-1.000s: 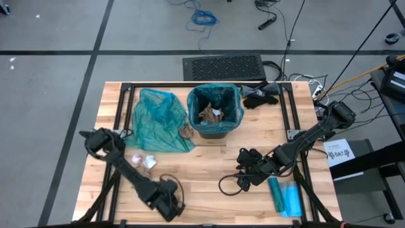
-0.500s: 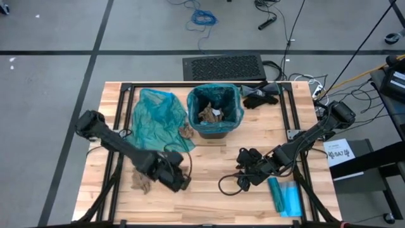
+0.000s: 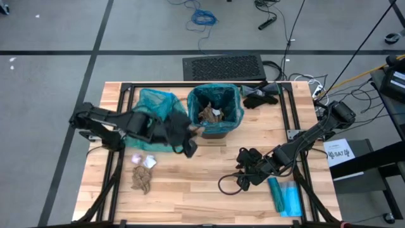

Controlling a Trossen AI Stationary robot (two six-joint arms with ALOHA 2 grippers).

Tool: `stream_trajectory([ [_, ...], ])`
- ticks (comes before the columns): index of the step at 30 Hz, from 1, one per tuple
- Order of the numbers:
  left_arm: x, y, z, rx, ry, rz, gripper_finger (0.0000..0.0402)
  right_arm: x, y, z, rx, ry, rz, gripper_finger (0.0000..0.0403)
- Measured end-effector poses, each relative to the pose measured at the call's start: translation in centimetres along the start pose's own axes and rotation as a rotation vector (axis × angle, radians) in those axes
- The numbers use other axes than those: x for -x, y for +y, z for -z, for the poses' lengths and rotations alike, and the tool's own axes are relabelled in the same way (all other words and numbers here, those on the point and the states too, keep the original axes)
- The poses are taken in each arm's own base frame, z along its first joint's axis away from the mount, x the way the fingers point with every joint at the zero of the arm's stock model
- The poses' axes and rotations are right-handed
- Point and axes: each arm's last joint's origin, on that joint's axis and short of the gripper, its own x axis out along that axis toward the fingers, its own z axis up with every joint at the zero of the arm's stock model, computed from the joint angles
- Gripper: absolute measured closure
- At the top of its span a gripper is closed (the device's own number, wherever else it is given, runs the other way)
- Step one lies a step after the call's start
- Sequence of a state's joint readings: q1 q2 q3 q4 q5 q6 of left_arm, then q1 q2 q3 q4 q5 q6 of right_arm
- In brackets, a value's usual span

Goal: Place trash/remove bag and relplace
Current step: Put the brown napkin into the trash bin

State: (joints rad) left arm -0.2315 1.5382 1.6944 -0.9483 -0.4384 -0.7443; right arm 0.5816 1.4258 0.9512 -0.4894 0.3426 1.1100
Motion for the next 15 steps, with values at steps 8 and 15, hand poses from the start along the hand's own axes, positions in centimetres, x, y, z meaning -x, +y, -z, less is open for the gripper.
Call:
stream_trajectory([
  [8,-1.7,4.1,-3.6,-0.062,-0.032,-0.103,0.0401,0.0,0.0,0.0,-0.041,0.0,0.0,0.0234],
  [15,-2.5,6.1,-5.9,-0.119,-0.106,-0.106,0.0401,0.0,0.0,0.0,-0.076,-0.006,-0.003,0.0234],
])
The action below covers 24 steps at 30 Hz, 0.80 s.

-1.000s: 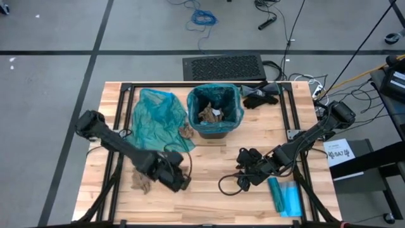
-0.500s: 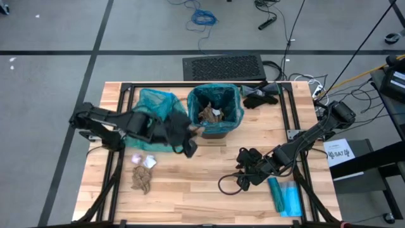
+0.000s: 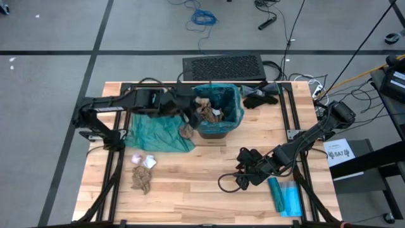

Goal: Place trash/remove bag and relplace
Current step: Put the brown napkin into the trash bin

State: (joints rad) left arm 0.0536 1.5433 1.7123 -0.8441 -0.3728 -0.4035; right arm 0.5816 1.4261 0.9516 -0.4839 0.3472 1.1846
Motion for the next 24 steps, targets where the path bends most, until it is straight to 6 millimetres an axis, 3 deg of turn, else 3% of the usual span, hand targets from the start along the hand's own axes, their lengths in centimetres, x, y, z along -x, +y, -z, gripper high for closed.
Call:
stream_trajectory([
  [7,-2.5,1.8,-0.7,0.001,0.05,0.045,0.0347,0.0,0.0,-0.1,-0.037,-0.024,0.002,0.0234],
  [15,-5.9,2.0,0.1,0.0,0.149,0.05,0.0281,0.0,0.1,-0.1,-0.041,-0.027,-0.001,0.0234],
  [20,-5.1,2.2,0.6,0.003,0.206,0.042,0.028,0.0,0.1,-0.2,-0.059,-0.052,0.004,0.0234],
  [24,-1.7,2.5,1.3,0.054,0.274,0.021,0.0279,0.0,0.1,-0.2,-0.059,-0.055,0.006,0.0234],
])
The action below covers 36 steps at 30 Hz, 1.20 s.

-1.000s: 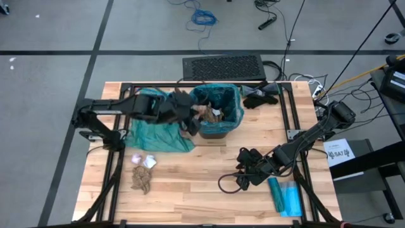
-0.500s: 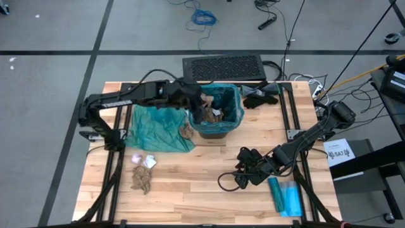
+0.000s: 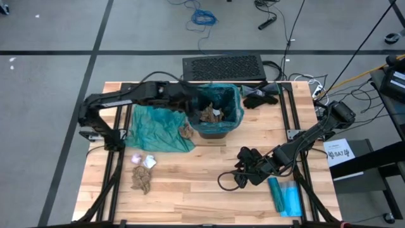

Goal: Place trash/remove bag and relplace
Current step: Put the brown napkin into the trash bin

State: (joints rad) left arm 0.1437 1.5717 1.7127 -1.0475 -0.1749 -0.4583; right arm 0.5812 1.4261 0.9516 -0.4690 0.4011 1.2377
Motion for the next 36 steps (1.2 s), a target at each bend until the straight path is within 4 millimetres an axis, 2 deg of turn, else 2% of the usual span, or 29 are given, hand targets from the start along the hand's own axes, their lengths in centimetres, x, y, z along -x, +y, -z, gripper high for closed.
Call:
stream_trajectory([
  [8,6.9,-1.0,5.0,0.01,0.036,-0.131,0.0279,0.0,0.0,0.0,0.009,0.001,0.001,0.0234],
  [12,8.1,-1.7,7.7,0.052,0.083,-0.185,0.0279,0.0,0.0,0.0,0.022,0.001,0.001,0.0234],
  [16,8.1,-2.8,10.2,0.089,0.126,-0.221,0.0279,0.0,0.0,0.0,0.028,0.001,0.001,0.0234],
  [20,6.9,-3.9,13.3,0.12,0.172,-0.264,0.0279,0.0,0.0,0.0,0.04,0.003,0.0,0.0234],
  [25,4.6,-4.3,18.3,0.234,0.266,-0.347,0.0279,0.0,0.0,0.0,0.049,0.007,-0.005,0.0234],
  [32,2.3,-4.9,25.1,0.467,0.291,-0.261,0.0279,0.0,0.2,0.0,0.053,0.005,-0.019,0.0234],
  [36,1.5,-4.4,28.7,0.593,0.381,-0.322,0.0279,0.0,0.4,-0.1,0.067,-0.004,-0.042,0.0234],
])
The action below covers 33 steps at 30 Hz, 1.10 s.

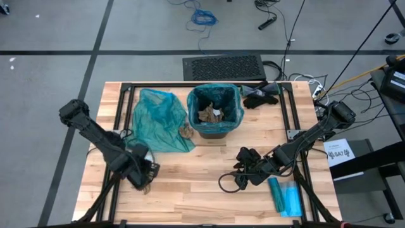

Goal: Place trash/remove bag and relplace
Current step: Put the brown napkin into the trash bin

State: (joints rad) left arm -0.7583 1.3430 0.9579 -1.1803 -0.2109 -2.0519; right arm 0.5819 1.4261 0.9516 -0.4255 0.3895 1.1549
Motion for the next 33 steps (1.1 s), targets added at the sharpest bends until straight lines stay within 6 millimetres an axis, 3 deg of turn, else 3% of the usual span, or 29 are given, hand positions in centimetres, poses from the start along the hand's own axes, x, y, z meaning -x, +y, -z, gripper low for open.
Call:
stream_trajectory([
  [3,-1.3,1.0,1.1,0.079,0.059,-0.035,0.0279,0.0,0.0,0.0,0.0,0.002,-0.001,0.0234],
  [9,-2.4,0.5,1.8,0.097,0.12,0.026,0.0279,0.0,0.0,0.0,0.011,0.002,-0.005,0.0234],
  [21,-5.1,0.5,3.0,0.055,0.152,-0.011,0.0279,0.1,0.4,0.1,0.008,0.013,-0.042,0.0234],
  [29,-8.1,-0.4,4.3,-0.019,0.165,0.008,0.028,0.1,0.4,0.1,0.008,0.017,-0.044,0.0234],
  [33,-8.7,-1.5,5.2,-0.041,0.244,0.097,0.0324,0.1,0.4,0.1,0.009,0.017,-0.044,0.0234],
])
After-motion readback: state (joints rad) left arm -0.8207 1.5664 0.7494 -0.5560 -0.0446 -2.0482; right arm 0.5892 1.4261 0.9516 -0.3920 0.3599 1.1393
